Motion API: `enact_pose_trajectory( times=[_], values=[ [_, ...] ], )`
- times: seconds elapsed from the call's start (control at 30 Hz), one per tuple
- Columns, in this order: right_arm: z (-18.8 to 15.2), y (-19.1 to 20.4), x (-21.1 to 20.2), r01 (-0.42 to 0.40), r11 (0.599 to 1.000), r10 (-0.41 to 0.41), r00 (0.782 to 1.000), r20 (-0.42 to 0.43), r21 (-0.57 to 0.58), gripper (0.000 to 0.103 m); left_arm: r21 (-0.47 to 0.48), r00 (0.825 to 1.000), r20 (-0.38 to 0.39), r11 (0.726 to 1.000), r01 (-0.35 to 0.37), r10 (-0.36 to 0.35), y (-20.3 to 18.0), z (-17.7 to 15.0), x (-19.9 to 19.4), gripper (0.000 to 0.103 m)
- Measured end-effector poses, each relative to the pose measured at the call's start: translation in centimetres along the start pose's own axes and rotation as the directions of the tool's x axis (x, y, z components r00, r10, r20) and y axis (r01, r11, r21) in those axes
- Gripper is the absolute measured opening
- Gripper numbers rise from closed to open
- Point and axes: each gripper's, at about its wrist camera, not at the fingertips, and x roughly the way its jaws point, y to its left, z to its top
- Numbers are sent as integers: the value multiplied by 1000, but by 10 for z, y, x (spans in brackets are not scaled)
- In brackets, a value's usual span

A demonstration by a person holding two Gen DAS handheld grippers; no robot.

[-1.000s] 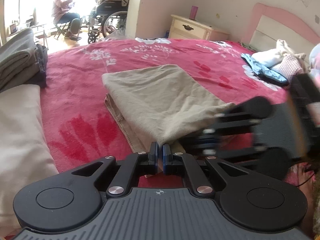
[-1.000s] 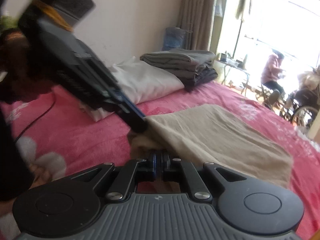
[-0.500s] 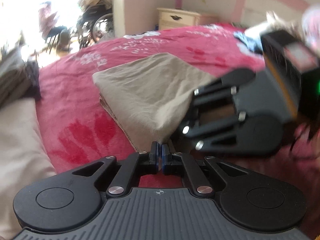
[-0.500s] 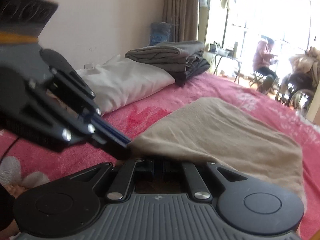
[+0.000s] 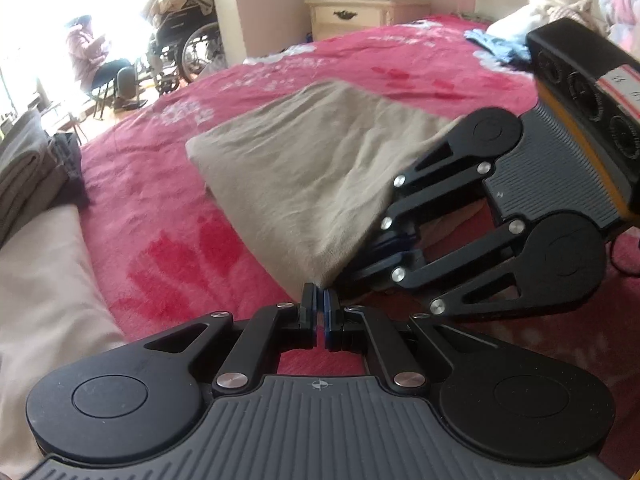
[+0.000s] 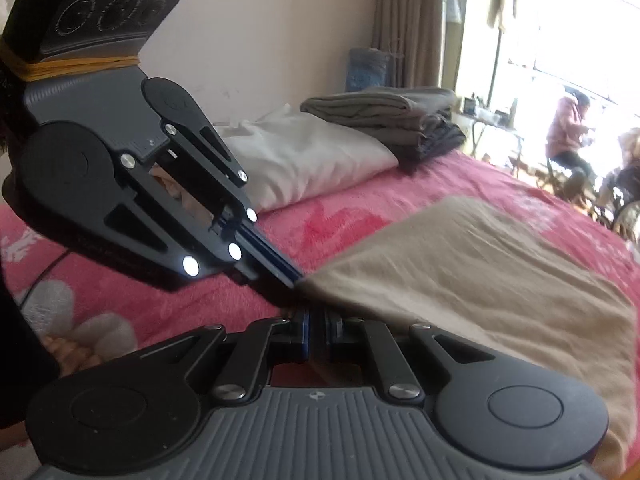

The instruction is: Fold clothes

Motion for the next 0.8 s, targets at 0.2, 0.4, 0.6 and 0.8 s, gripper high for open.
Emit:
enact_pose_trajectory(
  times=[0.2,0.4,0.6,0.8],
  values=[
    [-2,-10,-45,-9,999,10,999,-37,37,16,-49,1000,-11,999,15,-16,7,5,-13,4],
    [-2,-29,-114,127,992,-127,991,-31,-25,25,-154,999,25,987,33,-30,35,25,-40,8],
    [-3,-56,-123,260,965,-262,963,-58,-35,39,-80,990,85,989,121,-114,17,49,-23,30],
    [-9,-77,-112,264,963,-252,954,-163,56,39,63,968,124,976,210,-217,-27,76,19,36]
  ],
)
